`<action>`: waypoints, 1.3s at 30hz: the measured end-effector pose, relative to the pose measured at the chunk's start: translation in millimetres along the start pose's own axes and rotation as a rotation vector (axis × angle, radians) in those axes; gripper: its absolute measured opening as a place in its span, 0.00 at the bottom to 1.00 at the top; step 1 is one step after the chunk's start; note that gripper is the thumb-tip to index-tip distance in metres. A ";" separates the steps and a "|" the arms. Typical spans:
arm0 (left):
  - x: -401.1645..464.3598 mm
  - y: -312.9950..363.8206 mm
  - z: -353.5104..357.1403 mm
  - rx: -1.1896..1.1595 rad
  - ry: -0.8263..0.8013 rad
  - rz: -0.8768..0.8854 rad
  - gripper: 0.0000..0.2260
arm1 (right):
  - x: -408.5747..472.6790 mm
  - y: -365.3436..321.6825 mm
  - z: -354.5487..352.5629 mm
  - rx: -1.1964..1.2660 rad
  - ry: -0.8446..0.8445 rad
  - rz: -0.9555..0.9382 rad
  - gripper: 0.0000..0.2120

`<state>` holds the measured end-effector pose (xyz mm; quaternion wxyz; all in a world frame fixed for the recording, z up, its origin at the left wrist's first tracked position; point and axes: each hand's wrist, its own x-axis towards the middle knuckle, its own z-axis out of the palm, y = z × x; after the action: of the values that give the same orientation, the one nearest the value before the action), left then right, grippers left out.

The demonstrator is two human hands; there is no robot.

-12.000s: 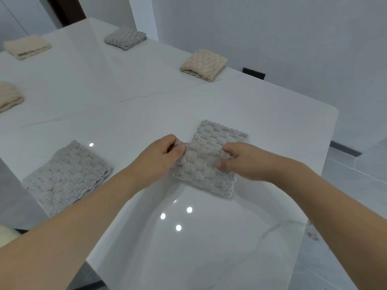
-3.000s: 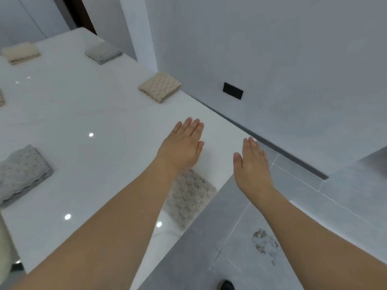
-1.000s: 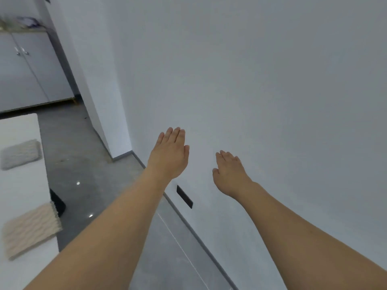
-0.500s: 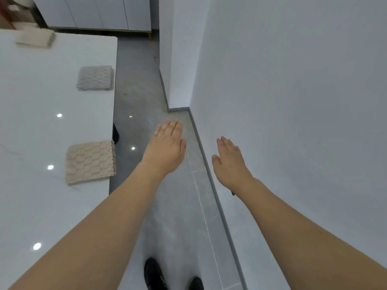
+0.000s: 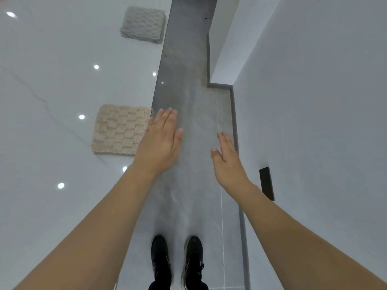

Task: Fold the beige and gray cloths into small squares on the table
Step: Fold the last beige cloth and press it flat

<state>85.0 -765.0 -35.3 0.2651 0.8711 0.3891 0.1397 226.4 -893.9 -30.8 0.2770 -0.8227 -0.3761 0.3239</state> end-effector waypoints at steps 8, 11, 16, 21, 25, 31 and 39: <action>-2.9 -94.1 -30.6 -0.093 0.163 -0.201 0.24 | 49.2 -63.7 93.7 0.264 -0.086 -0.202 0.25; 2.4 -117.5 -34.9 -0.129 0.194 -0.237 0.23 | 74.8 -76.0 120.6 0.321 -0.039 -0.231 0.25; 12.2 -136.4 -31.0 -0.127 0.210 -0.280 0.22 | 106.2 -85.8 146.3 0.284 -0.025 -0.342 0.25; 16.0 -156.3 -21.7 0.035 0.154 -0.249 0.26 | 124.5 -82.4 164.7 0.175 -0.022 -0.414 0.24; 15.2 -160.2 -19.5 0.117 0.159 -0.227 0.25 | 132.5 -75.8 172.7 0.194 0.005 -0.434 0.24; 16.1 -161.4 -20.9 0.161 0.133 -0.249 0.26 | 137.0 -68.0 173.0 0.228 0.005 -0.443 0.25; 27.2 -183.1 -37.6 0.294 0.053 -0.247 0.26 | 136.6 -70.8 173.2 0.122 -0.035 -0.492 0.26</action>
<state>-24.5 -629.4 -108.0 0.1399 0.8421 0.5160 0.0710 136.2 -708.2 -135.9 0.3903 -0.6822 -0.5496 0.2831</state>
